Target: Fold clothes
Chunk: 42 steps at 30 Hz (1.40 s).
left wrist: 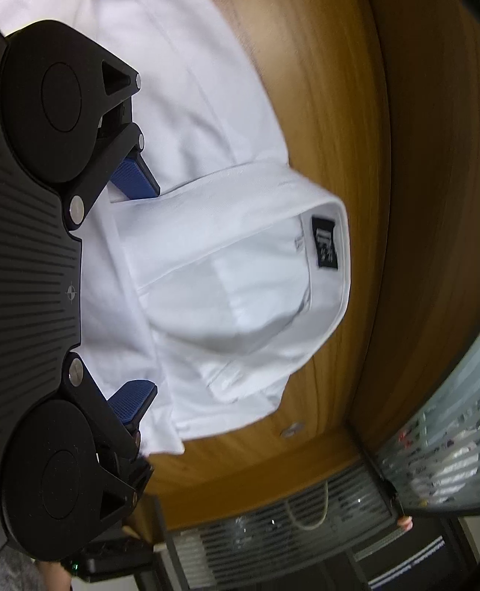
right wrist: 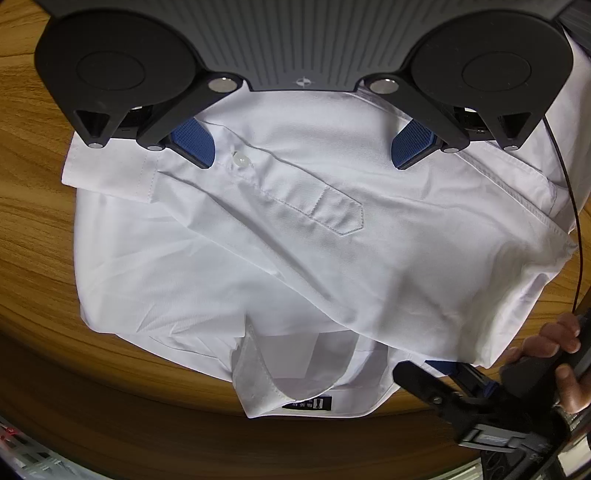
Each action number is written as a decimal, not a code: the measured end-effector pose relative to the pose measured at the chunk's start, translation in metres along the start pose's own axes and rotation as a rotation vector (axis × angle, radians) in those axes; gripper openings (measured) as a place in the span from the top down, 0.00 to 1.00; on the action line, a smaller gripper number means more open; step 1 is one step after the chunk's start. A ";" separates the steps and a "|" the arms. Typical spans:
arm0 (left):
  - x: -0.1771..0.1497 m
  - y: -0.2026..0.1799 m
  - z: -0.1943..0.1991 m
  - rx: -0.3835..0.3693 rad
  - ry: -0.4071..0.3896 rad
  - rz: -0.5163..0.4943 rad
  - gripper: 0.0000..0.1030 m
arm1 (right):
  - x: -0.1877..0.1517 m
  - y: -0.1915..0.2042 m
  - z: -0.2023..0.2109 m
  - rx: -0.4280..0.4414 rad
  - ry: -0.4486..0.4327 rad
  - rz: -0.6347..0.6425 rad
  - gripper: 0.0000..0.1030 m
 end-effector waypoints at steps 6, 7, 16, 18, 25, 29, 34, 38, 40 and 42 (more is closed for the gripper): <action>0.008 -0.017 0.005 -0.064 -0.027 0.062 0.08 | -0.001 0.000 -0.001 -0.002 -0.001 -0.001 0.00; 0.012 -0.019 0.006 -0.070 -0.030 0.074 0.09 | 0.000 0.000 -0.002 -0.002 -0.001 -0.001 0.00; 0.041 -0.024 0.010 -0.073 -0.055 0.261 0.12 | 0.005 0.001 0.003 -0.008 -0.024 -0.007 0.01; 0.043 -0.022 0.011 -0.068 -0.059 0.303 0.12 | 0.013 0.006 0.010 0.001 -0.071 0.001 0.01; 0.044 -0.021 0.015 0.057 -0.033 0.359 0.12 | 0.058 0.017 0.004 -0.050 -0.138 0.070 0.01; 0.046 -0.025 0.022 0.104 -0.006 0.344 0.11 | 0.081 0.014 -0.013 -0.100 -0.158 0.106 0.01; 0.042 -0.028 0.028 0.152 -0.009 0.284 0.10 | 0.090 0.007 -0.042 -0.102 -0.102 0.146 0.01; 0.032 -0.027 0.036 0.179 -0.021 0.245 0.10 | 0.087 0.005 -0.048 -0.095 -0.074 0.142 0.01; 0.024 -0.026 0.041 0.202 -0.026 0.216 0.10 | 0.086 0.003 -0.040 -0.082 -0.085 0.134 0.01; 0.015 -0.027 0.044 0.243 -0.024 0.174 0.10 | 0.085 0.000 -0.030 -0.071 -0.097 0.126 0.01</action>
Point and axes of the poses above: each gripper's, at about its wrist camera, not at the fingertips, and z roughly against the way its jaws point, y to its left, x to its top, the point moved 5 cm from there along -z, roughly the way its jaws point, and after that the axes turned 2 degrees about z, right-handed, at the moved point
